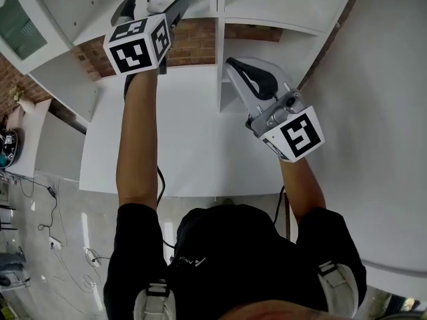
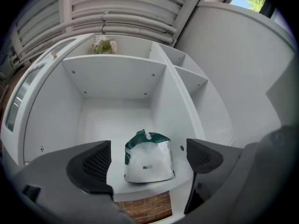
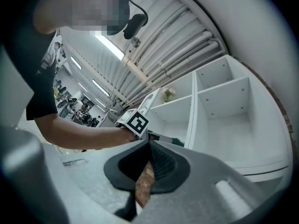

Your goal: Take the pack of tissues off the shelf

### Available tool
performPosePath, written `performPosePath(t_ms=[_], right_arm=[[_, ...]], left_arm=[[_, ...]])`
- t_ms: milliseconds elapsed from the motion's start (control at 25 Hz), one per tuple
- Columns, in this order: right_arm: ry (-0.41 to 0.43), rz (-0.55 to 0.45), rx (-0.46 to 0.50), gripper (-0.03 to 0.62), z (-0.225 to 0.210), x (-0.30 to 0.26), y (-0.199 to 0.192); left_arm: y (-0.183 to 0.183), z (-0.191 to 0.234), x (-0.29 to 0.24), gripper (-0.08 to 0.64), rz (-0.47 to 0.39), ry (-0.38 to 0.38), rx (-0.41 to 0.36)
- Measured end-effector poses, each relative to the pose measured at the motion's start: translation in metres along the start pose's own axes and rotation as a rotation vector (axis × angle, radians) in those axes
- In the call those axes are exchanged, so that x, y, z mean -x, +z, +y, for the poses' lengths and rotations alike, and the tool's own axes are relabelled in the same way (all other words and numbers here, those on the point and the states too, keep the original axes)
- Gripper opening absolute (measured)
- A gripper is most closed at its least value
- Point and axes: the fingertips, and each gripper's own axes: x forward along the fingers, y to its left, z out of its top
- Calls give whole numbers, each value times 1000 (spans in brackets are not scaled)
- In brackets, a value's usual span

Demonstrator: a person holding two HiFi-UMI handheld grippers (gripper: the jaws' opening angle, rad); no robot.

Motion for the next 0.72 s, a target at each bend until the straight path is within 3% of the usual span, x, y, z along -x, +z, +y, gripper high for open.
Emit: performPosePath(t_ms=[640,720], right_arm=[[7,-47,-15,2,-17,-3,-6],[3,-50,-16,2,-16,-2,-4]], left_arm=[[-29,1,-53,495,232,35,-69],[-32,1,-52,462,250,48,-102]])
